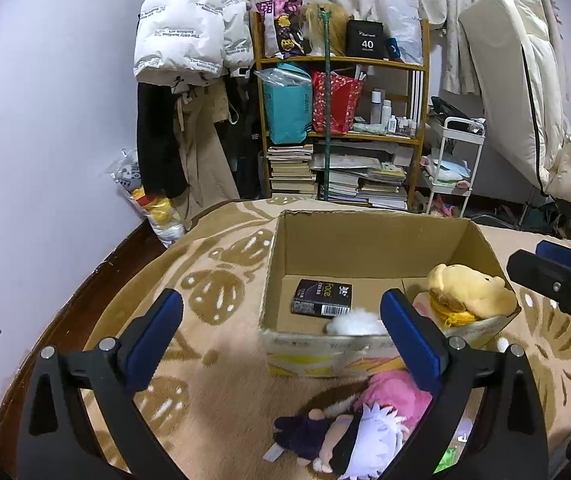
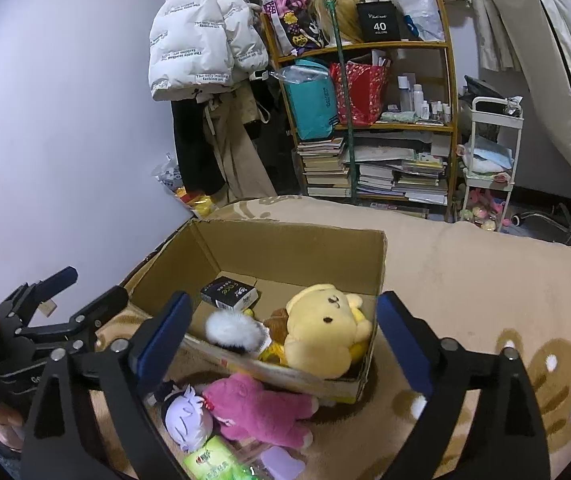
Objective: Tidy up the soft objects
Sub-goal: 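Lower the yellow bear plush into the box and open the right tool, then withdraw both tools from the box toward the remaining toys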
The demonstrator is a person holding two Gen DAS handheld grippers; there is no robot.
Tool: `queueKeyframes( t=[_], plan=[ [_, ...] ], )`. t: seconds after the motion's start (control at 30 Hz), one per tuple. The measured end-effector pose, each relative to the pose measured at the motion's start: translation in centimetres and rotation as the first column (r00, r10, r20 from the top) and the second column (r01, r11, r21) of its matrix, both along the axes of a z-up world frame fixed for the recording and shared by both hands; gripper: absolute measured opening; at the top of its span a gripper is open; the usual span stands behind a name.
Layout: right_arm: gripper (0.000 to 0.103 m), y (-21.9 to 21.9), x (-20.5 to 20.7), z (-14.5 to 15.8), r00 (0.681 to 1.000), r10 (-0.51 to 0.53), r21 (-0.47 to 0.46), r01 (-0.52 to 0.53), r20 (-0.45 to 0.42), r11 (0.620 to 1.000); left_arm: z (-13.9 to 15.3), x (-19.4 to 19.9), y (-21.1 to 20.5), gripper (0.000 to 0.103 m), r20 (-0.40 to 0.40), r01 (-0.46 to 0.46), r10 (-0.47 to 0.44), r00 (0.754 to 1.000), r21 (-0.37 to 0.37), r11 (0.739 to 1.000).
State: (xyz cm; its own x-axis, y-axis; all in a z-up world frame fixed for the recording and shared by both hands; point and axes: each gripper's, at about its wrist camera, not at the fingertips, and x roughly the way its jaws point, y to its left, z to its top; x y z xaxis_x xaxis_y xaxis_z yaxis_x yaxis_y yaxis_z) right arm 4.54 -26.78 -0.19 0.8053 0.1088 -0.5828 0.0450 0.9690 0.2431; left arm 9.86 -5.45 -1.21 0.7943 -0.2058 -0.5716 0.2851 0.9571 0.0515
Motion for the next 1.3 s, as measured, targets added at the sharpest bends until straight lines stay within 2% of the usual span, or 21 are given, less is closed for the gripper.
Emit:
queueKeyframes(
  t=[0.23, 0.5, 0.73, 1.03, 1.3],
  plan=[
    [0.102, 0.9, -2.0, 0.2, 1.0, -0.006, -0.04, 0.005, -0.016, 0.999, 0.2, -2.0, 0.8, 0.099, 0.001, 0.004, -0.004, 1.0, 0.023, 1.0],
    [0.102, 1.3, -4.4, 0.3, 1.0, -0.006, -0.046, 0.005, -0.031, 0.999, 0.5, -4.5, 0.9, 0.099, 0.003, 0.015, -0.016, 1.0, 0.065, 0.998],
    [0.102, 2.3, -6.2, 0.0, 0.999, 0.01, -0.055, -0.013, -0.051, 0.998, 0.7, -6.3, 1.7, 0.099, -0.025, 0.016, -0.015, 1.0, 0.042, 0.999],
    [0.102, 2.7, -7.6, -1.0, 0.994, 0.014, -0.037, -0.018, -0.111, 0.999, 0.6, -7.3, 2.1, 0.099, -0.052, 0.025, -0.022, 0.998, 0.065, 0.998],
    [0.102, 1.9, -7.1, -2.7, 0.985, -0.003, 0.014, 0.006, -0.172, 1.0, -0.3, -7.0, 2.1, 0.099, -0.101, 0.041, -0.034, 0.994, 0.069, 0.997]
  ],
)
